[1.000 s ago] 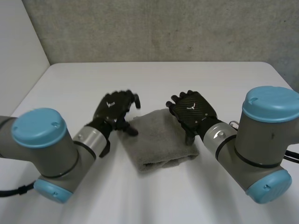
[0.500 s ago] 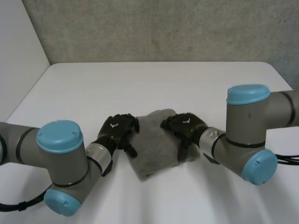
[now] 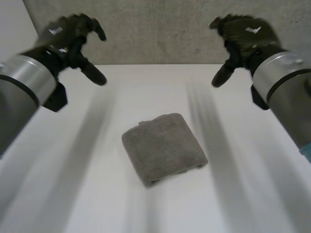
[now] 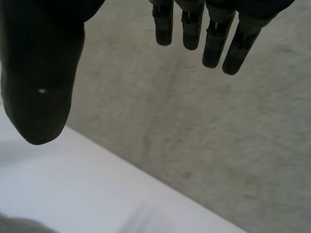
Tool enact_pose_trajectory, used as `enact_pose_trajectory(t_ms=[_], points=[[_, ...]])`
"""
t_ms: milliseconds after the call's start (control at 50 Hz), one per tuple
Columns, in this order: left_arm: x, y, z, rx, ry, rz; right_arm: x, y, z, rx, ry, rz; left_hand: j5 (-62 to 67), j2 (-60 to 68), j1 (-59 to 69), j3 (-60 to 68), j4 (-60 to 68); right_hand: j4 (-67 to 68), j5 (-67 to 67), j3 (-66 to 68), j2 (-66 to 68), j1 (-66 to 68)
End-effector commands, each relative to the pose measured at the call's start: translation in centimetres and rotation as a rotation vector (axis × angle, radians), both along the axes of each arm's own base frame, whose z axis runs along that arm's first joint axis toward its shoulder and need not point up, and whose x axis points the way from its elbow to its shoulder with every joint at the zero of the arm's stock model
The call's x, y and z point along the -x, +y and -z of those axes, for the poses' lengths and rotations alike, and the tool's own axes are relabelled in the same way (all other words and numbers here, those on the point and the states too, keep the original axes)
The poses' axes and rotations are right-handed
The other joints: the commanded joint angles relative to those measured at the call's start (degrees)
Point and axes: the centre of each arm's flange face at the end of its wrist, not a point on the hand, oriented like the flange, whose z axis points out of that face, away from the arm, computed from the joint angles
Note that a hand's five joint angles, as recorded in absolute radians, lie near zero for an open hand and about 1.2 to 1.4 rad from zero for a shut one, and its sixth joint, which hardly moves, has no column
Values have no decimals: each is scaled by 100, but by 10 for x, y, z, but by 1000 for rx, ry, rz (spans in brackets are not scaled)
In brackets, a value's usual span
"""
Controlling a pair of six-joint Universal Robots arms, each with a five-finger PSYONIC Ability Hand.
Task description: Fold the towel.
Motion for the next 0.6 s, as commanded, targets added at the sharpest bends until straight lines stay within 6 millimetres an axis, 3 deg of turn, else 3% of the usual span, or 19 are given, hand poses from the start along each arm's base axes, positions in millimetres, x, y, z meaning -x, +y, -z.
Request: enact_pose_trajectory(t_ms=[20,600], points=[[-12,6,-13,-11,-3,-28,13,8,-12,6,15,78,-100,-265,-298,-299,-332,-409,-348,-324,-476,-232],[-11,7,-11,-19,-10,-19,27,6,-22,-4,28,138,-150,-316,-348,-349,-382,-409,-348,-324,-476,-232]])
